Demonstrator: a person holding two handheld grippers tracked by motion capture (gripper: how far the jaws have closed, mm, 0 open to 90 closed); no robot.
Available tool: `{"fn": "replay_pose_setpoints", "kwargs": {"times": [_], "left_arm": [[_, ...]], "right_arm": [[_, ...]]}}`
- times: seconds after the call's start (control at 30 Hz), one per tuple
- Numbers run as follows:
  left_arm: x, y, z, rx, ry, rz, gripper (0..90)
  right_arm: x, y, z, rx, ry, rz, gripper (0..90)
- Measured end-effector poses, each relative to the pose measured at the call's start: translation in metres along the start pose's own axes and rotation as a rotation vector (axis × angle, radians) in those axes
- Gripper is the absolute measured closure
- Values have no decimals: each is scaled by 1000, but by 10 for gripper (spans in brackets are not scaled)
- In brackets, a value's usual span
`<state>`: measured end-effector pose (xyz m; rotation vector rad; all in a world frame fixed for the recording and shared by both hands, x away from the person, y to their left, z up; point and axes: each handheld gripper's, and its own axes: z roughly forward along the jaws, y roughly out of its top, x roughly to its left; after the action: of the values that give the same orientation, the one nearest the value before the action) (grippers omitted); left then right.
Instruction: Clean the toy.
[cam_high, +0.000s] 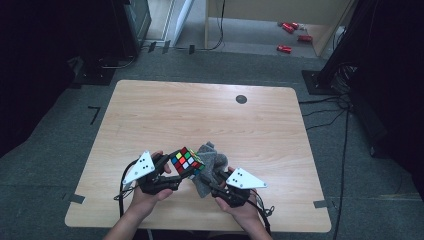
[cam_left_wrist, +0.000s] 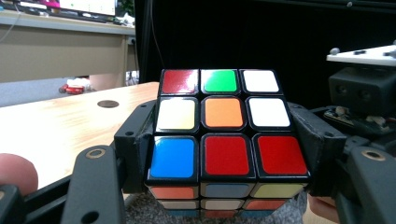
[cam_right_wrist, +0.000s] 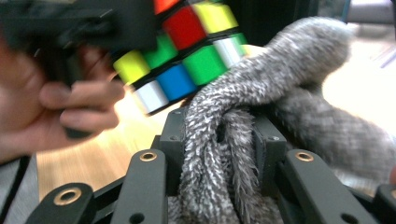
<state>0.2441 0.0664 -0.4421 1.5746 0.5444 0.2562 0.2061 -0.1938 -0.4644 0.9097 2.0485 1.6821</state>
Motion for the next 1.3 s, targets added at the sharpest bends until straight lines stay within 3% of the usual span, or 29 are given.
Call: {"fn": "replay_pose_setpoints", "kwargs": {"times": [0.07,0.23,0.33,0.4,0.47,0.53,0.6,0.8,0.9,1.0,1.1,1.17,1.3], "left_arm": [[-1,0,0,-1,8,9,346],[0,0,-2,-1,30,15,345],[0,1,-2,-13,36,14,346],[0,1,-3,-17,37,13,346],[-2,1,-2,1,35,43,346],[-4,0,0,9,34,53,345],[-5,0,1,6,29,46,346],[1,1,-3,-2,47,14,346],[-1,1,-3,1,28,30,346],[-3,2,-2,-3,22,35,346],[-1,1,-2,6,23,22,346],[1,1,-1,5,23,9,346],[3,2,-4,-3,26,-3,346]], "right_arm": [[11,-2,6,31,35,-66,638],[28,-9,18,97,115,-122,637],[24,-6,15,78,98,-95,635],[16,-3,10,37,72,-44,636],[8,-1,5,-3,23,22,637],[5,-1,4,-15,1,46,637],[13,-3,7,2,22,16,636],[36,-9,22,80,152,-51,635],[35,-8,21,77,121,-56,635],[19,-1,10,9,47,-11,637],[12,1,2,-35,-4,2,641],[16,1,4,-29,7,-24,640],[34,-4,14,25,81,-103,639]]}}
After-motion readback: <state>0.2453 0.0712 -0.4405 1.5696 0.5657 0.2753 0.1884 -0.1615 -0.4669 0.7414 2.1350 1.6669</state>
